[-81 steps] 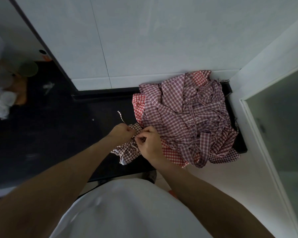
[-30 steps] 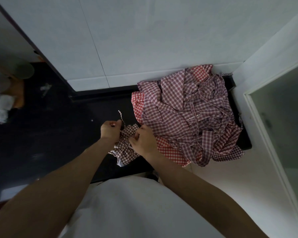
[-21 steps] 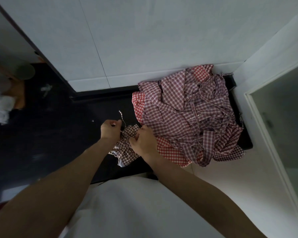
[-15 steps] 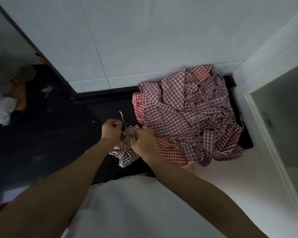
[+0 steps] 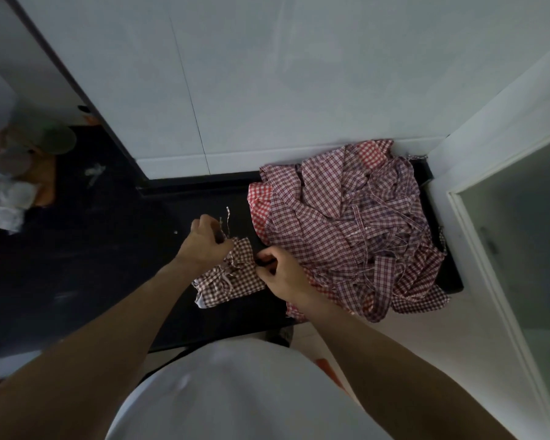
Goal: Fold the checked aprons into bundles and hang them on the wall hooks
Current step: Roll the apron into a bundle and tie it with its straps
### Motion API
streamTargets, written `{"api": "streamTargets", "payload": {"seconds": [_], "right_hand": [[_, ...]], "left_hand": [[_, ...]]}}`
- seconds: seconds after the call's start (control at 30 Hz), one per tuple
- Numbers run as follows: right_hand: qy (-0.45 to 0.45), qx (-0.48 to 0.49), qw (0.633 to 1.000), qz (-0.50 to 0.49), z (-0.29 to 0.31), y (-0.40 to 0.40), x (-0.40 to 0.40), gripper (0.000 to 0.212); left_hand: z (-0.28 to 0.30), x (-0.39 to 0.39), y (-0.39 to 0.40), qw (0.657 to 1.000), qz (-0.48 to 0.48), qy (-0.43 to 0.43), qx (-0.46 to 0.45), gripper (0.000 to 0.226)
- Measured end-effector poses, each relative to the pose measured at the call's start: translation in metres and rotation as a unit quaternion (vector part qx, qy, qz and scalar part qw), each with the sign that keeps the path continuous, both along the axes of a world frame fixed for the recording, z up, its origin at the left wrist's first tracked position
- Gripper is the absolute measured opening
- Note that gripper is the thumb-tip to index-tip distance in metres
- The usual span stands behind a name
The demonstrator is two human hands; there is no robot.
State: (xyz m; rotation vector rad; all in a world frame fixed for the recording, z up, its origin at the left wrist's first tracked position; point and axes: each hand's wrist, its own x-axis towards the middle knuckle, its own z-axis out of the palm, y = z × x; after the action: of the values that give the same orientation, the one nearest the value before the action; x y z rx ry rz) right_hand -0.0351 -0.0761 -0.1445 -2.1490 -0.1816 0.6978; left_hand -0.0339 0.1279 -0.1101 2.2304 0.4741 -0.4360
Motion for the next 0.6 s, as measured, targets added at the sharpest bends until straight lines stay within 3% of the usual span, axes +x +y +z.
{"api": "streamTargets", "payload": {"seconds": [0.07, 0.2, 0.27, 0.43, 0.6], "right_hand": [[0.005, 0.009, 1.0, -0.012, 0.004, 0.007, -0.003, 0.042], [0.028, -0.016, 0.999, 0.018, 0.01, 0.017, -0.002, 0.074], [0.064, -0.046, 0.996, 0.034, 0.011, 0.021, 0.001, 0.077], [0.19, 0.017, 0.979, -0.076, 0.009, 0.024, 0.006, 0.073], [0.247, 0.076, 0.952, -0.166, 0.02, 0.012, 0.03, 0.061]], "left_hand": [[0.003, -0.005, 0.009, 0.999, 0.004, -0.017, 0.043, 0.045], [0.005, -0.005, 0.023, 0.977, -0.11, 0.162, 0.086, 0.049], [0.006, -0.008, 0.027, 0.963, -0.155, 0.2, 0.09, 0.043], [0.01, -0.018, 0.031, 0.941, -0.262, 0.164, 0.135, 0.029], [0.011, -0.022, 0.026, 0.962, -0.226, 0.078, 0.131, 0.032]]}}
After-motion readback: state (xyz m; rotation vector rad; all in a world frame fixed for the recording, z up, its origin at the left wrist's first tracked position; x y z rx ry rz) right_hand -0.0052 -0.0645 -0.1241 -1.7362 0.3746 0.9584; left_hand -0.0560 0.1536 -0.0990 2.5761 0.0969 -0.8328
